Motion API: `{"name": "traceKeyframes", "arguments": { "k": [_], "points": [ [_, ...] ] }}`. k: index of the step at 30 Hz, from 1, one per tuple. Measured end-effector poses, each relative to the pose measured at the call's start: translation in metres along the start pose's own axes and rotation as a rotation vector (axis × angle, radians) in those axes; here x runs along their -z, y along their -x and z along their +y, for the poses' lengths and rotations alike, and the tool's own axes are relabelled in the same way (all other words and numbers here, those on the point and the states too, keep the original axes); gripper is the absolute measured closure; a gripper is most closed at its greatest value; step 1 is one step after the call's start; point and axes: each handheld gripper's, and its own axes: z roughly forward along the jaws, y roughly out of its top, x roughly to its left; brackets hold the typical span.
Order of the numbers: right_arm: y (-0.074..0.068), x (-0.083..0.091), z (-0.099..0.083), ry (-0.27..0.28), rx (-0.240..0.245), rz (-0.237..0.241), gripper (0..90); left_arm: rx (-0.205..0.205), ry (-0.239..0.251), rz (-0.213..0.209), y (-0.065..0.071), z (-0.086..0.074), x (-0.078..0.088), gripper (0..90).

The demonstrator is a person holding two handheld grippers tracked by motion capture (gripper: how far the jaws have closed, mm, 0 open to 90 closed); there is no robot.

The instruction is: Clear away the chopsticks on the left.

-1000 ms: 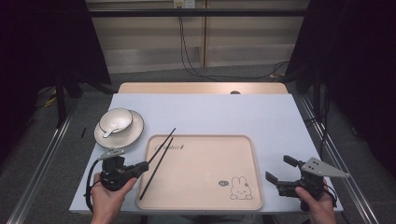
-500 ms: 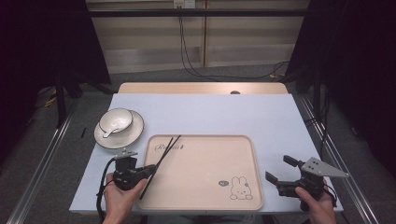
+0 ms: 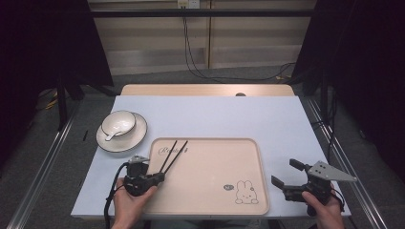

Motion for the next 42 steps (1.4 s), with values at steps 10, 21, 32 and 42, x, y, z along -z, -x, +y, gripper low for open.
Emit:
{"name": "traceKeyframes", "arguments": {
  "k": [10,21,32,42],
  "points": [
    [0.000,0.000,0.000,-0.001,0.002,0.004,6.3,-0.011,-0.024,0.009,-0.002,-0.002,-0.006,85.4],
    [0.000,-0.001,0.000,-0.003,0.002,0.009,6.3,-0.043,-0.020,-0.007,-0.001,-0.002,-0.007,80.0],
    [0.001,-0.001,0.000,0.002,-0.002,0.004,6.3,-0.101,0.084,-0.084,-0.002,-0.001,0.003,55.5],
    [0.001,-0.001,0.000,0.008,-0.004,0.000,6.0,-0.194,0.271,-0.103,-0.012,-0.001,0.038,18.1]
  ]
}}
